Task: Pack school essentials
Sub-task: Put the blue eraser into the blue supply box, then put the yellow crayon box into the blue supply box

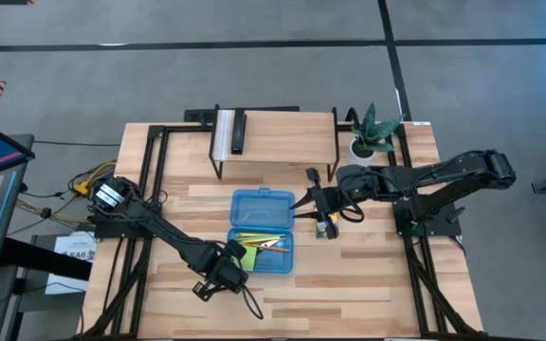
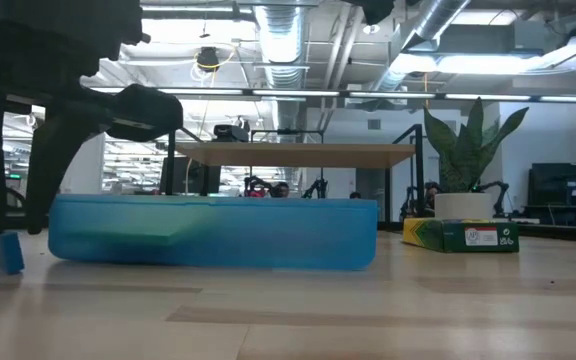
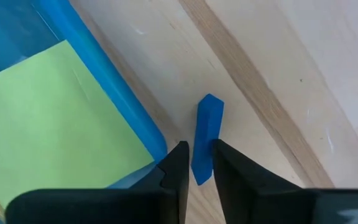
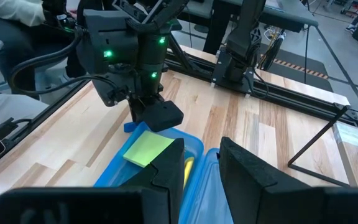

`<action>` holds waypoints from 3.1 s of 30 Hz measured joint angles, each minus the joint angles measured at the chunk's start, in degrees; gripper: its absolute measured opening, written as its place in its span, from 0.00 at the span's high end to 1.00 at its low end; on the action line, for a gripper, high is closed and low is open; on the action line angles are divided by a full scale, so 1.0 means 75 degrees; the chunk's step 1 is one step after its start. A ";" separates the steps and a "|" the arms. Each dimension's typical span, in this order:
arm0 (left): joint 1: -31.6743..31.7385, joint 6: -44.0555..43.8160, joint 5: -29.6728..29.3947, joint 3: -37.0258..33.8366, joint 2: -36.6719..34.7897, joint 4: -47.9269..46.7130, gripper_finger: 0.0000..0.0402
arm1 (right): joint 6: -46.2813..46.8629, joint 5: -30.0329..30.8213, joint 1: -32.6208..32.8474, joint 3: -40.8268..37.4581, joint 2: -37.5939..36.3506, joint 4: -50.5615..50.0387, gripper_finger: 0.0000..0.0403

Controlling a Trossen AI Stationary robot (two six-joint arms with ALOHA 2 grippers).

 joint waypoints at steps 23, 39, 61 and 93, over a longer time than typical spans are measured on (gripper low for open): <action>-0.0026 -0.0064 0.0232 0.0426 0.0003 -0.0446 0.77 | 0.0000 0.0000 0.0007 0.0000 -0.0001 -0.0002 0.70; -0.0029 -0.0122 0.0238 -0.0336 0.0044 0.0809 0.79 | 0.0012 0.0000 0.0010 -0.0001 -0.0003 -0.0001 0.70; 0.0467 -0.0754 -0.0741 0.2061 0.0006 -0.2045 1.00 | 0.0041 0.0000 0.0010 -0.0003 -0.0002 -0.0003 0.70; 0.2984 -0.0834 0.0692 0.2060 0.0076 -0.1184 0.67 | -0.0067 0.0000 0.0053 -0.0003 -0.0003 -0.0122 0.70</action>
